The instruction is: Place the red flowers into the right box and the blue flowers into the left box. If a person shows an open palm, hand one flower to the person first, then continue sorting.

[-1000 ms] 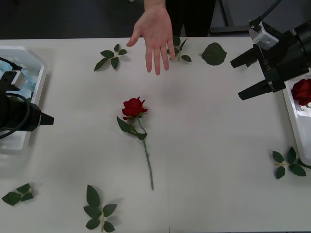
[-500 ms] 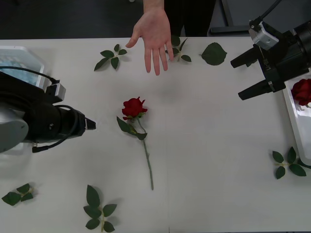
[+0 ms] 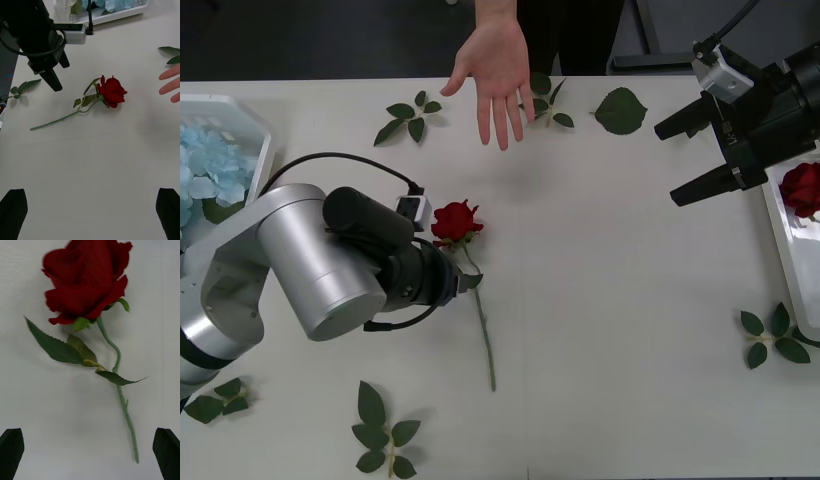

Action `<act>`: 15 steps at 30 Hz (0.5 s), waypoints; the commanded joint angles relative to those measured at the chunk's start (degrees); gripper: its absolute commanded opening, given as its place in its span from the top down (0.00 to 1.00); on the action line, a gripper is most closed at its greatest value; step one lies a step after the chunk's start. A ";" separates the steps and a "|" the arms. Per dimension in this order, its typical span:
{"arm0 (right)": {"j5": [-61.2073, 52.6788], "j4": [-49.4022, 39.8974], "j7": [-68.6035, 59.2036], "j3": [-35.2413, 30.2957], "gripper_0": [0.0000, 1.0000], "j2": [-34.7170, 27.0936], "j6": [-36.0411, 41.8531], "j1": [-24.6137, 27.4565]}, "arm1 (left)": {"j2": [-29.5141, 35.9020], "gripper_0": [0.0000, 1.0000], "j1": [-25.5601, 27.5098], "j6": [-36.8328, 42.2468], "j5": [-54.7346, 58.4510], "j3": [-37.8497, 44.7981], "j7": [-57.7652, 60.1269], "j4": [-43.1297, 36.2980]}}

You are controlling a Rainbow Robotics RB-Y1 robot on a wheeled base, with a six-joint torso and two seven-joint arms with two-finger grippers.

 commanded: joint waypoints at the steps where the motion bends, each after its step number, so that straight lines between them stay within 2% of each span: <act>1: -0.76 -0.28 -0.93 -1.40 0.00 -1.46 -0.46 0.05 | -5.52 0.00 -5.86 0.26 -1.56 -3.63 2.39 4.84; 6: -0.76 -0.28 -0.93 -1.40 0.00 -1.46 -0.46 0.05 | -10.09 0.00 -10.08 0.26 -2.26 -7.23 3.18 13.28; 15: -0.76 -0.28 -0.93 -1.40 0.00 -1.46 -0.46 0.05 | -13.51 0.00 -13.16 -1.85 -2.70 -11.98 3.80 21.45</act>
